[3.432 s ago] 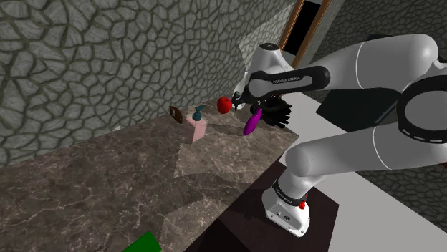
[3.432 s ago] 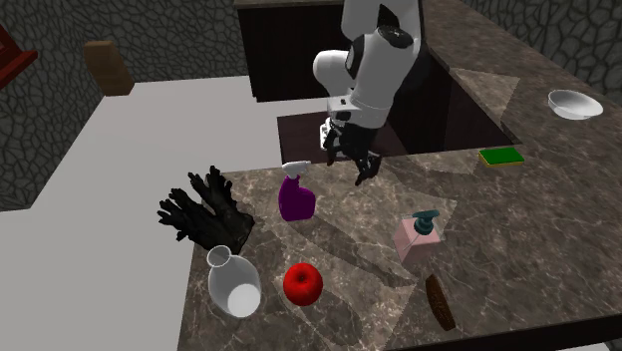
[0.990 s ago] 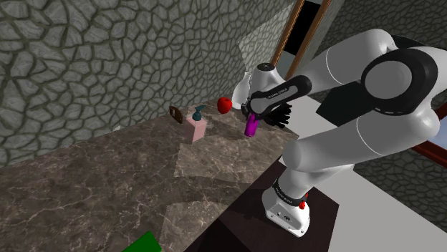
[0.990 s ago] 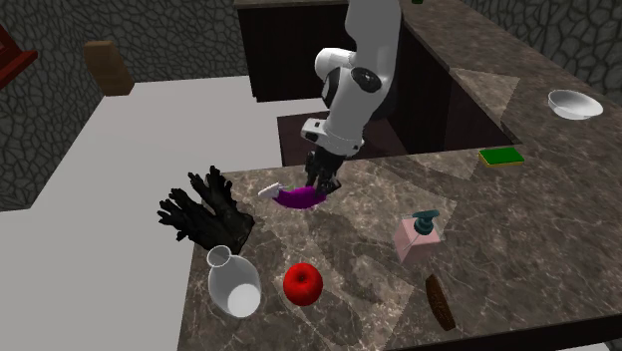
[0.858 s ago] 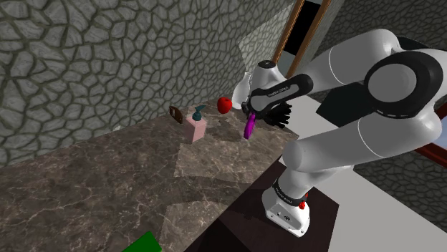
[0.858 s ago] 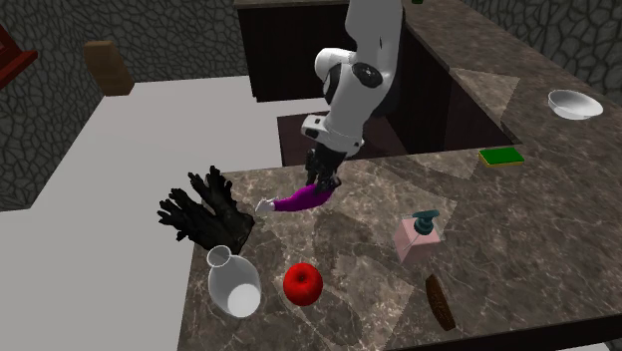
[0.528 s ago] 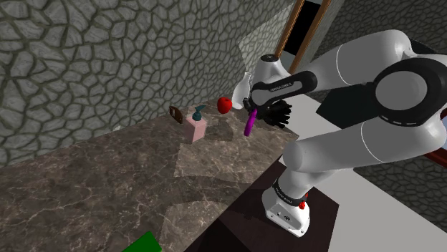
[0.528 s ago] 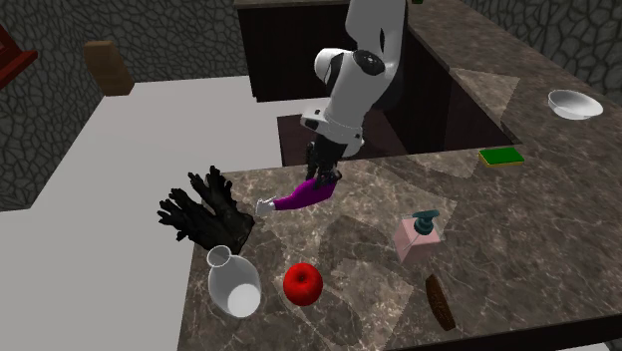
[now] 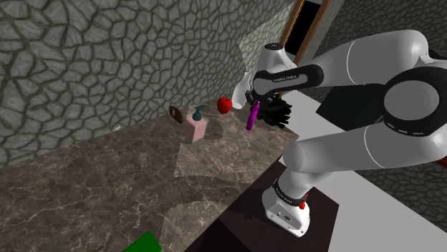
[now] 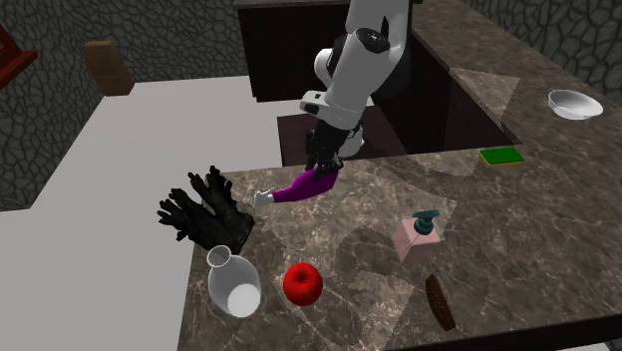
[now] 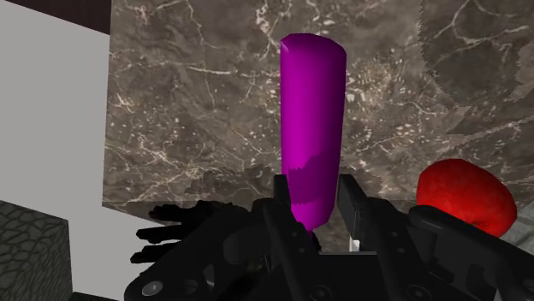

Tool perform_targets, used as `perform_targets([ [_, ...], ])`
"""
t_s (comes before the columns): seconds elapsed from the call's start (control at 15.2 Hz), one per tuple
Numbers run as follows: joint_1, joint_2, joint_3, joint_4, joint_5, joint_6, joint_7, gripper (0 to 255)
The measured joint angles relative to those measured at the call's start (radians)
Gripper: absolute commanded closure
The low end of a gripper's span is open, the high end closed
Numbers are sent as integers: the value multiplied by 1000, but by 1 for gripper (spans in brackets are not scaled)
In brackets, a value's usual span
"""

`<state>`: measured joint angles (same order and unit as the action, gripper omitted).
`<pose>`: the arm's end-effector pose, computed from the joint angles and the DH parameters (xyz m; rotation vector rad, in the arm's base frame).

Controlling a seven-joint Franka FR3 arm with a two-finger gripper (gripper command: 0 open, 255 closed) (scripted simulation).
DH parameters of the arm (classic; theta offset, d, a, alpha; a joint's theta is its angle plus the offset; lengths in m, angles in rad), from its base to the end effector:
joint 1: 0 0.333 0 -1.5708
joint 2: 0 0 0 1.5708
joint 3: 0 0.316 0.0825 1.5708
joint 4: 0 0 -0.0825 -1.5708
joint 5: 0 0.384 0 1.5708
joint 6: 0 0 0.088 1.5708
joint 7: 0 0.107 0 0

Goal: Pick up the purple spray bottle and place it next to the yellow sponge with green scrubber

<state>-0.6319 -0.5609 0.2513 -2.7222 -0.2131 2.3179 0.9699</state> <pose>0.3417 -0.1460 0.4022 2.3371 -1.6748 0.3034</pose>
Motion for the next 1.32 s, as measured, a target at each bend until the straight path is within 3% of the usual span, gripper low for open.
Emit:
perform_targets([
  [1.32, 25, -103, -37, 200, 42, -295, -90, 255],
])
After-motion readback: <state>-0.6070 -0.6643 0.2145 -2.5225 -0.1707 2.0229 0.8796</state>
